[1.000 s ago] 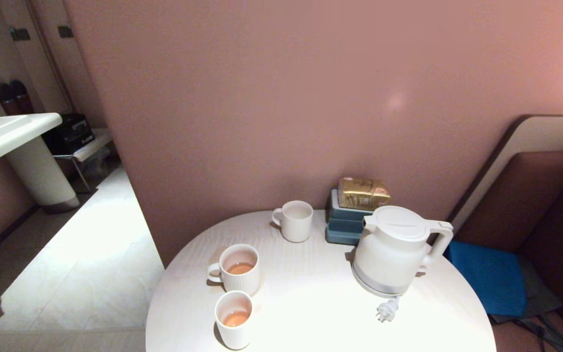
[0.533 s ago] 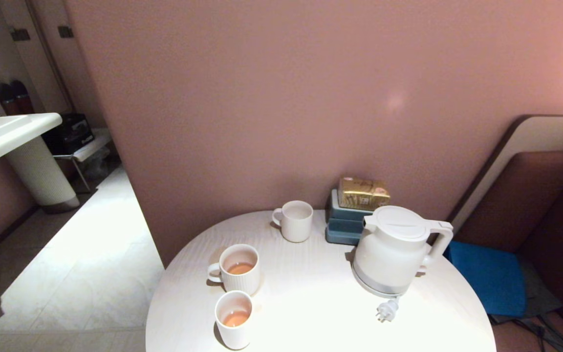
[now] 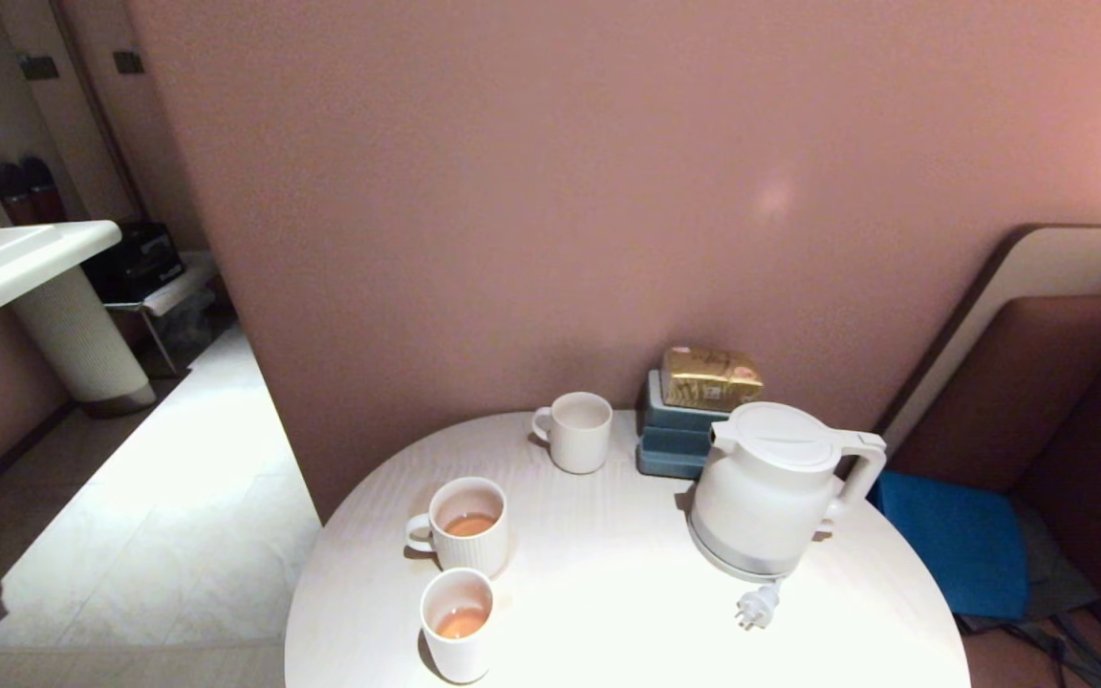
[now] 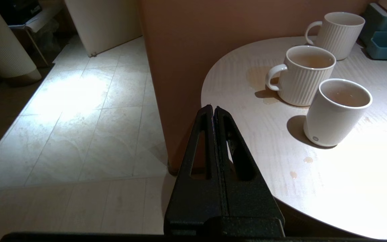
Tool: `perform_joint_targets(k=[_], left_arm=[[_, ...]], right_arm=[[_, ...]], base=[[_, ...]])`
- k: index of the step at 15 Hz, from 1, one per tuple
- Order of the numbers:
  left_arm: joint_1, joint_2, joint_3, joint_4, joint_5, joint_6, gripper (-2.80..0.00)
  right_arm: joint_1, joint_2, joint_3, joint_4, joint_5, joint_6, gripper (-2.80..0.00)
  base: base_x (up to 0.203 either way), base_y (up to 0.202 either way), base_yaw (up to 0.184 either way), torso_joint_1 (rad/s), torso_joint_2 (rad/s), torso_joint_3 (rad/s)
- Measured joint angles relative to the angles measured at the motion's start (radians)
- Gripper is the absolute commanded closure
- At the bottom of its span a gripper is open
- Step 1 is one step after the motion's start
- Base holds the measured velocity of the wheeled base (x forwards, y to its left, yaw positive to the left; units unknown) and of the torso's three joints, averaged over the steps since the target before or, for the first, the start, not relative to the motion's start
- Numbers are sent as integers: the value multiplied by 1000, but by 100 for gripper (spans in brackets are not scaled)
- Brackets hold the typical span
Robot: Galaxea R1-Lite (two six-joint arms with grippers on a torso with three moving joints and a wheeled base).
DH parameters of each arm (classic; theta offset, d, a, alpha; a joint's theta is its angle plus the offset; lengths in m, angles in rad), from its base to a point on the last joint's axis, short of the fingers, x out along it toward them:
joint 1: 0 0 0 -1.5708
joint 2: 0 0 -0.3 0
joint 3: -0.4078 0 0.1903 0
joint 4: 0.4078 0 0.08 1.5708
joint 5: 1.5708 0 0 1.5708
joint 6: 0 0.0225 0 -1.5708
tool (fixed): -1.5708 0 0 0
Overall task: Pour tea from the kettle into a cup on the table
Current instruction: Pick up the cup
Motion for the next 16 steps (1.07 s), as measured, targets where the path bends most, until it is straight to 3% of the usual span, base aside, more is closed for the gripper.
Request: perform_joint_targets(k=[16], left_arm=[[0, 0, -1, 0, 0, 19, 0]], right_arm=[[0, 0, 0, 0, 0, 0, 0]], base=[[0, 0, 0, 0, 0, 0]])
